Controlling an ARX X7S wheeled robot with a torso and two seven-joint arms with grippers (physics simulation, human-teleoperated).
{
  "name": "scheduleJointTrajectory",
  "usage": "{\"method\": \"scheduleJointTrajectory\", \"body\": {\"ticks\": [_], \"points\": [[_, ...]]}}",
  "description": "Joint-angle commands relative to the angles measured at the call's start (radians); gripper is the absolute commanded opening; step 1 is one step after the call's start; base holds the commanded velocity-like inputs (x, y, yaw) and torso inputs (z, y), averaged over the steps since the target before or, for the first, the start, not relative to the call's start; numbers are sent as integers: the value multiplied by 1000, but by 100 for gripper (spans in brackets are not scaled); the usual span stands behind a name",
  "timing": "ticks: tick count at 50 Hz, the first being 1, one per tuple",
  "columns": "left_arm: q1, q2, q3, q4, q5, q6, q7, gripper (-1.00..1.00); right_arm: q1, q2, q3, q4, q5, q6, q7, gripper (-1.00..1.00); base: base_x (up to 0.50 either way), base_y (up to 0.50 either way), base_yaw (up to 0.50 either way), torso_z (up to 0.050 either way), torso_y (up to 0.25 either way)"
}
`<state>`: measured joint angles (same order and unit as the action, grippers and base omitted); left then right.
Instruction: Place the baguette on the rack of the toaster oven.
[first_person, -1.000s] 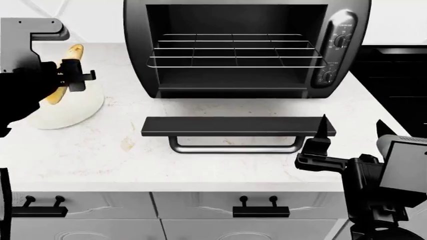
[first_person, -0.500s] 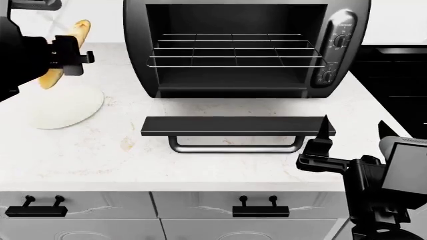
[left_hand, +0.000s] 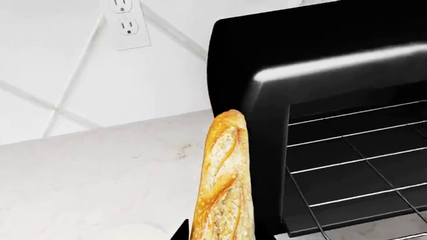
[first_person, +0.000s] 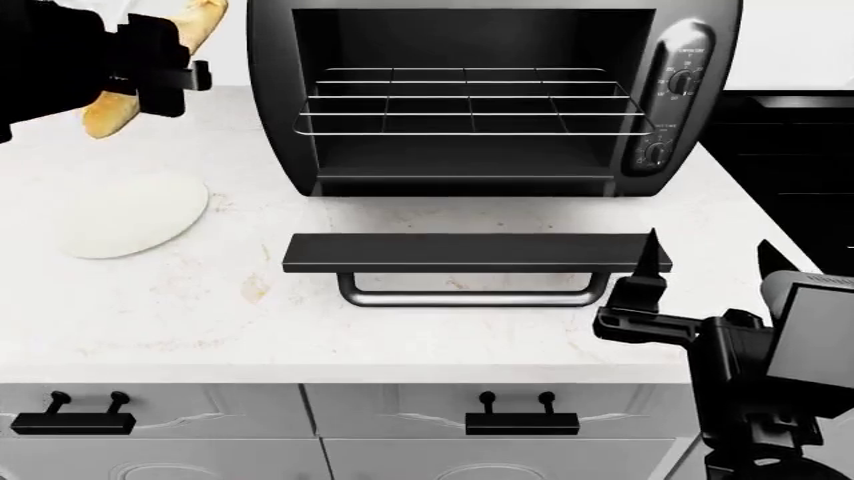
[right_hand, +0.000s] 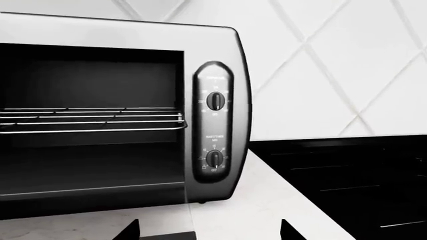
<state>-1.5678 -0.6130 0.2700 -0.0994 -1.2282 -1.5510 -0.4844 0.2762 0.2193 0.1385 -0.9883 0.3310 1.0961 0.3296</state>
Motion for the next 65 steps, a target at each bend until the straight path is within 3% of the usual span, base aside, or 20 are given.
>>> {"method": "scheduleJointTrajectory", "body": {"ticks": [1,24,46,58,65], "points": [[-122,3,101,-55,-212,-4,-107,-100,2,1,-14,18,9,-9,9,100,0,0,0,0,0],[-157,-18,182,54,-609,47,-336,-100,3,14,1,13,33,-5,21,100,0,0,0,0,0],[-178,52,255,39,-736,109,-366,-100,17,21,16,13,64,0,33,100,0,0,0,0,0],[-200,114,307,-71,-609,109,-267,-100,-2,26,14,29,67,-33,34,100,0,0,0,0,0],[-194,123,322,-56,-663,115,-289,-100,-10,27,13,31,70,-43,38,100,0,0,0,0,1]]}}
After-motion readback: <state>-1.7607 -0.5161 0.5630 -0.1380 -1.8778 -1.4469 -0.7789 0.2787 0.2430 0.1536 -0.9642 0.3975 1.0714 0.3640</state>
